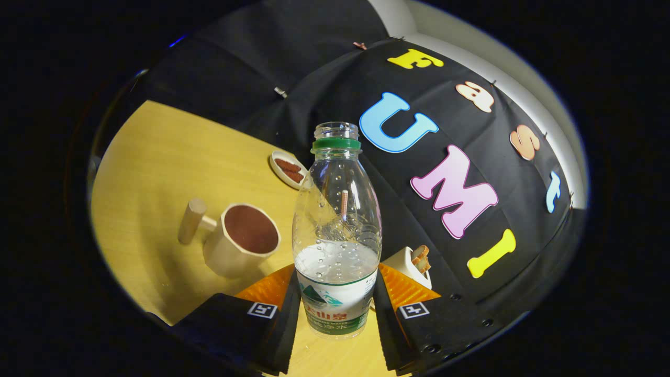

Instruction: Take the bottle from table, then pour the juice into the cup, finally place the bottle on the coaster

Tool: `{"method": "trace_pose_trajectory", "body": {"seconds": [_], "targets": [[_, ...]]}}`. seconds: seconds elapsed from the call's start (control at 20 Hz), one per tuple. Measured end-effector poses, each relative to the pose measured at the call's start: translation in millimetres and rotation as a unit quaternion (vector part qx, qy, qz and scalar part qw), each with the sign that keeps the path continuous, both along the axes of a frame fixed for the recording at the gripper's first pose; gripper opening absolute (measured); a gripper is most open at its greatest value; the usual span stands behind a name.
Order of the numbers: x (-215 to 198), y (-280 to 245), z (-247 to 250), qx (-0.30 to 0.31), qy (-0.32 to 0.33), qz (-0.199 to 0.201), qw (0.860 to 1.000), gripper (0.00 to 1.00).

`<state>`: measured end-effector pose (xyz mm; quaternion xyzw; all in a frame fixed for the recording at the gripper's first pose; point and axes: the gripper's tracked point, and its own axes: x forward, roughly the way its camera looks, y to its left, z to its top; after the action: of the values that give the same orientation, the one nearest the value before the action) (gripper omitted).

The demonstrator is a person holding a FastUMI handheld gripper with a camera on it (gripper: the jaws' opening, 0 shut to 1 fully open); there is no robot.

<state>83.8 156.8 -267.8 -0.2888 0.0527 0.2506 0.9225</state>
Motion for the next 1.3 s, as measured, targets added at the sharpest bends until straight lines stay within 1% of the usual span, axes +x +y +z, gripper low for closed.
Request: {"method": "trace_pose_trajectory", "body": {"seconds": [0.1, 0.2, 0.35, 0.45, 0.65, 0.8, 0.9, 1.0, 1.15, 1.25, 1.3], "targets": [[5, 1, 10, 0.052, 0.010, 0.001, 0.999, 0.69], [12, -2, 17, 0.100, 0.021, -0.009, 0.995, 0.69], [26, -4, 27, 0.148, 0.022, -0.021, 0.988, 0.69], [36, -8, 34, 0.171, 0.017, -0.032, 0.985, 0.69], [57, -16, 23, 0.207, 0.024, -0.054, 0.977, 0.69], [67, -17, 11, 0.217, 0.027, -0.059, 0.974, 0.70], [72, -13, -2, 0.227, 0.037, -0.053, 0.972, 0.71], [74, -7, -12, 0.261, 0.070, -0.039, 0.962, 0.71], [81, -6, -9, 0.316, 0.099, -0.006, 0.944, 0.72], [88, -7, -12, 0.350, 0.125, 0.009, 0.928, 0.72], [93, -11, -14, 0.366, 0.134, 0.011, 0.921, 0.73]]}}
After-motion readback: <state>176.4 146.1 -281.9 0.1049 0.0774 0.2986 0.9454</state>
